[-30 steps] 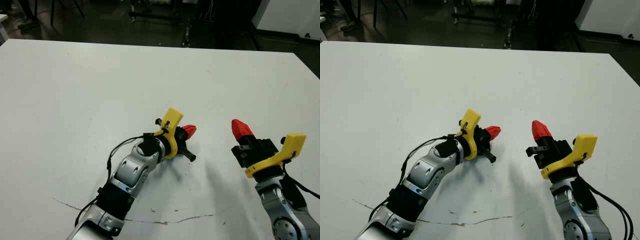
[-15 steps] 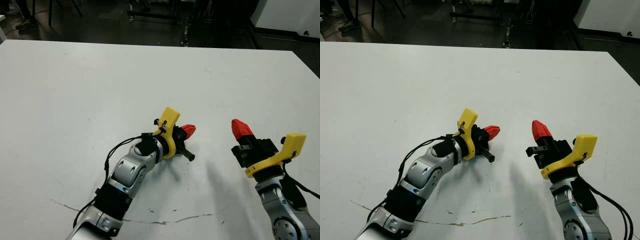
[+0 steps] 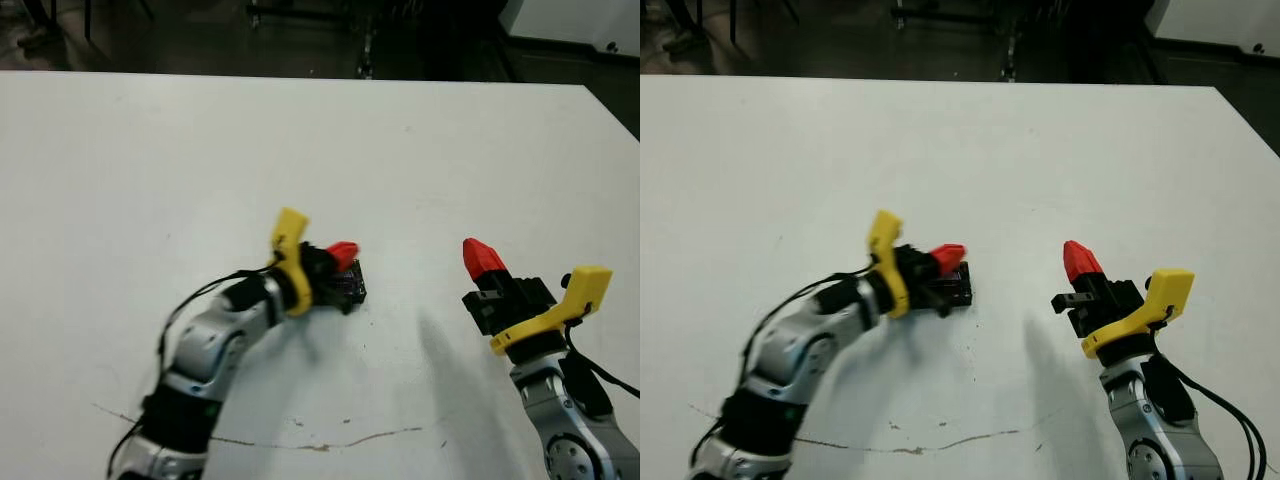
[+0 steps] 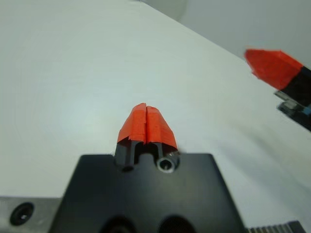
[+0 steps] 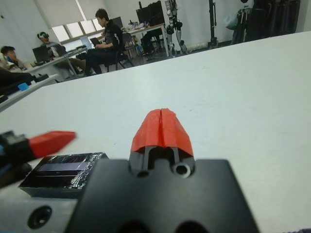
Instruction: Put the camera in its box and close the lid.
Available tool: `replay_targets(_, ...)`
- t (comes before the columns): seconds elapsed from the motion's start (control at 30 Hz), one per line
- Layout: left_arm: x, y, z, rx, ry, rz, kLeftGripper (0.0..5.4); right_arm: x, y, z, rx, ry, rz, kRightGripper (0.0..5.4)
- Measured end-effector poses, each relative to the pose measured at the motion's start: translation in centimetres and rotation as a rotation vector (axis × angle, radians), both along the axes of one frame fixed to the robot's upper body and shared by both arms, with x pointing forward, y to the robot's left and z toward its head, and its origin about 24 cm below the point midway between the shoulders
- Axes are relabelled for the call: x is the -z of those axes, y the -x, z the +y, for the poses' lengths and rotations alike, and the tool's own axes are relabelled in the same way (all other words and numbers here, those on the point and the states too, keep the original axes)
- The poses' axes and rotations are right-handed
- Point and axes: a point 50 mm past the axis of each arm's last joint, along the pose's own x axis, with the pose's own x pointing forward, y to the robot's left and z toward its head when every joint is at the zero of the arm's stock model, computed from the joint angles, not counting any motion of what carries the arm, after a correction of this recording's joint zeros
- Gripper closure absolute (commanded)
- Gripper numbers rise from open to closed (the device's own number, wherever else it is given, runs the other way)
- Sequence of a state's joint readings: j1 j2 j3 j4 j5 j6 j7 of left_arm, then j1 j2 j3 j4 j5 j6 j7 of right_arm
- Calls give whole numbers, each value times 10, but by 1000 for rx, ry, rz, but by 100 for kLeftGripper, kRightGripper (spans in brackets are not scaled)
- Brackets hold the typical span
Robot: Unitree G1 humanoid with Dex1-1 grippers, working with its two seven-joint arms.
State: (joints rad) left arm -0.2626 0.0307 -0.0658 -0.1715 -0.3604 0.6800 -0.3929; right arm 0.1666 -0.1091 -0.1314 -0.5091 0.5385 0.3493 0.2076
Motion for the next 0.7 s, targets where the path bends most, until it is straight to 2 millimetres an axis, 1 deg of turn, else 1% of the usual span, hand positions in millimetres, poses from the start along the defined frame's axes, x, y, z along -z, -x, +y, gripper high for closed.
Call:
replay_targets(0.07,-14,0,17,-60,3,-55,539,0,0,0,-1,0,0,540)
replay_targets(0.17,-33,0,33,-110,8,-155,539,-1,-1,1,-3,0,-4,540)
replay_targets(0.37,-53,4,56,-208,64,-239,539,-3,-3,0,15,5,-10,540)
replay_targets(0.53,-61,8,70,-295,89,-265,539,-12,-9,1,26,5,-45,540)
replay_targets(0.7,-57,13,79,-365,82,-312,539,-20,-16,0,47,20,-86,540)
